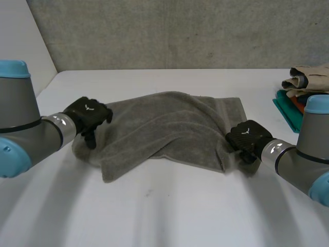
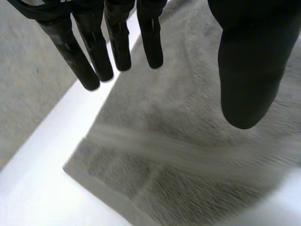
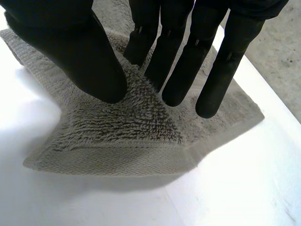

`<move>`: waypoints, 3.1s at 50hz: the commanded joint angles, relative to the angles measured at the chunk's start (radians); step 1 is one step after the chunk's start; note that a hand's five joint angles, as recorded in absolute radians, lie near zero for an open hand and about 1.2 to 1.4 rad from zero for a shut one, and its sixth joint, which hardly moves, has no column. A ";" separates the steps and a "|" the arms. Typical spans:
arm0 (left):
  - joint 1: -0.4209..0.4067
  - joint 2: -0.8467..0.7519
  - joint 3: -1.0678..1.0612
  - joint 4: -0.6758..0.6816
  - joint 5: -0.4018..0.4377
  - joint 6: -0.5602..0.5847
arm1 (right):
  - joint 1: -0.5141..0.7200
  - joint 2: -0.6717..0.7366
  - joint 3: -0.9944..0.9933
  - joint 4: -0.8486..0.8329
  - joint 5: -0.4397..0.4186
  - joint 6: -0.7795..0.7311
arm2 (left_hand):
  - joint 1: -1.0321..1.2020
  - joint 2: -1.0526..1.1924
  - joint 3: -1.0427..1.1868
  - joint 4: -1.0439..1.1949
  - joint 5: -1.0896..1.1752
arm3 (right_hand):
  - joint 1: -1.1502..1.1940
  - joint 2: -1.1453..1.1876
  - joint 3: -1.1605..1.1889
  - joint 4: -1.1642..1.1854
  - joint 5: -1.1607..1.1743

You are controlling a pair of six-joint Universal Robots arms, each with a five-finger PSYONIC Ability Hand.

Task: Fold the laundry.

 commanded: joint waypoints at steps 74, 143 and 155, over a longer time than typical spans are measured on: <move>-0.208 0.027 -0.266 0.139 -0.219 -0.179 | 0.066 -0.013 -0.062 0.189 0.269 0.030 | 0.393 0.392 0.400 0.402 0.393 | 0.271 0.213 0.205 0.197 0.227; 0.061 0.105 -0.026 -0.111 -0.120 -0.130 | 0.004 -0.154 -0.245 0.598 0.242 -0.045 | 1.112 1.111 1.119 1.121 1.112 | 0.271 0.213 0.205 0.197 0.227; 0.001 -0.077 0.446 0.152 -0.071 -0.135 | 0.062 0.059 -0.565 0.137 0.367 0.027 | 1.112 1.111 1.119 1.121 1.112 | 0.271 0.213 0.205 0.197 0.227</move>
